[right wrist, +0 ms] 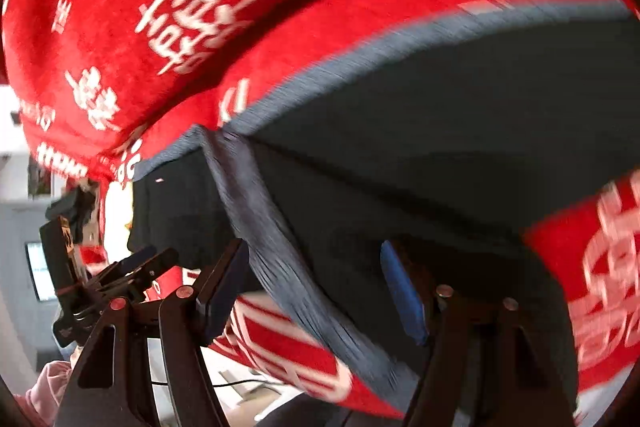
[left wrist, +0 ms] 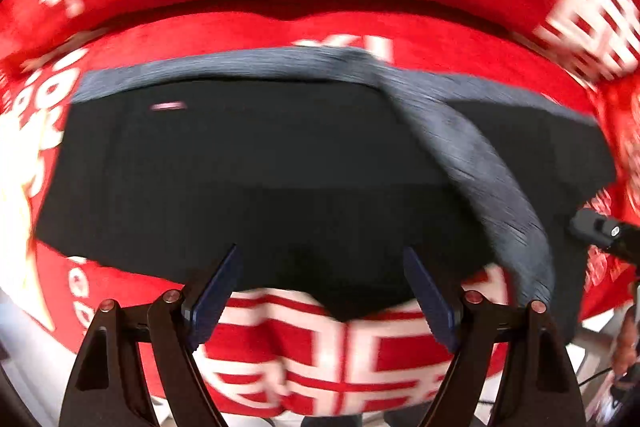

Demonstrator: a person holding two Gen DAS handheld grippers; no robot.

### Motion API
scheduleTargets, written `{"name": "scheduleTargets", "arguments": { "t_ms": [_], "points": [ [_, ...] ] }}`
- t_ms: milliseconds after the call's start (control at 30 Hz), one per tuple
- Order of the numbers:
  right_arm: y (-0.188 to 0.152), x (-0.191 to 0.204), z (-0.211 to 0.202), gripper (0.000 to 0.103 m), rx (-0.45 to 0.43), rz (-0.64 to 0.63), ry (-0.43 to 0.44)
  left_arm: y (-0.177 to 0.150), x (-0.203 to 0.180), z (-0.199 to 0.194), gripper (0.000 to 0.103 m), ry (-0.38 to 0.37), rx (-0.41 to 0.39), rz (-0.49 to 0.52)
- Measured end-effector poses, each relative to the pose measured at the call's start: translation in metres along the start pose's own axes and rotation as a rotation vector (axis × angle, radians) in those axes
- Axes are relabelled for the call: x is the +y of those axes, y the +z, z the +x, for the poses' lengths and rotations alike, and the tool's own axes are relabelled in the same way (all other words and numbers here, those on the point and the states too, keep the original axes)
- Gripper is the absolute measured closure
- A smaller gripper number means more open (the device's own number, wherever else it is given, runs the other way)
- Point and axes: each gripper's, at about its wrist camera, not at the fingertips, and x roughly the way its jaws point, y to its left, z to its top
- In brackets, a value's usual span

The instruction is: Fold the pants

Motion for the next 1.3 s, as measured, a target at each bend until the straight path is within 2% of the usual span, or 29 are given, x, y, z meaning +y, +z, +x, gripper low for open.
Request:
{"name": "scheduleTargets", "arguments": {
  "t_ms": [133,267,433,533,600,733,833,900,967,1033,1100,1133,1167,1200,1233,1300],
  "points": [
    [-0.049,-0.029,-0.025,0.031,-0.039,0.076,-0.027,-0.010,-0.044,0.000,0.019,-0.061,0.004,0.115],
    [-0.101,-0.059,-0.040,0.031,-0.075,0.177,-0.042,-0.022,-0.075,0.004,0.019,-0.113,0.004,0.182],
    [-0.177,-0.103,-0.056,0.031,-0.144,0.293,-0.064,-0.039,-0.110,0.014,0.019,-0.189,0.016,0.214],
    [-0.215,-0.138,-0.060,0.031,-0.185,0.388,-0.086,-0.044,-0.123,0.020,0.019,-0.193,0.019,0.230],
    [-0.233,-0.161,-0.056,0.031,-0.194,0.457,-0.058,-0.048,-0.131,0.023,0.019,-0.201,0.024,0.234],
    [-0.249,-0.198,-0.032,0.031,-0.165,0.528,0.074,-0.054,-0.144,0.034,0.019,-0.208,0.043,0.239],
    [-0.249,-0.208,-0.017,0.031,-0.155,0.504,0.165,-0.058,-0.151,0.043,0.019,-0.211,0.059,0.242],
    [-0.248,-0.212,-0.009,0.031,-0.148,0.483,0.189,-0.062,-0.154,0.049,0.019,-0.211,0.075,0.236],
    [-0.244,-0.217,0.001,0.031,-0.138,0.461,0.220,-0.066,-0.156,0.051,0.019,-0.211,0.058,0.225],
    [-0.243,-0.223,0.006,0.038,-0.128,0.455,0.279,-0.068,-0.158,0.051,0.019,-0.200,0.052,0.219],
    [-0.240,-0.225,0.009,0.076,-0.097,0.448,0.339,-0.068,-0.162,0.051,0.019,-0.214,0.052,0.207],
    [-0.241,-0.226,0.006,0.087,-0.100,0.449,0.388,-0.067,-0.163,0.050,0.024,-0.224,0.053,0.204],
    [-0.242,-0.223,0.002,0.088,-0.108,0.450,0.400,-0.067,-0.166,0.049,0.043,-0.238,0.055,0.206],
    [-0.242,-0.219,-0.005,0.089,-0.113,0.440,0.386,-0.066,-0.170,0.049,0.055,-0.255,0.063,0.214],
    [-0.241,-0.213,-0.015,0.089,-0.120,0.400,0.388,-0.064,-0.175,0.049,0.073,-0.283,0.086,0.224],
    [-0.237,-0.203,-0.037,0.089,-0.152,0.384,0.403,-0.062,-0.182,0.046,0.073,-0.304,0.099,0.223]
  ]
}}
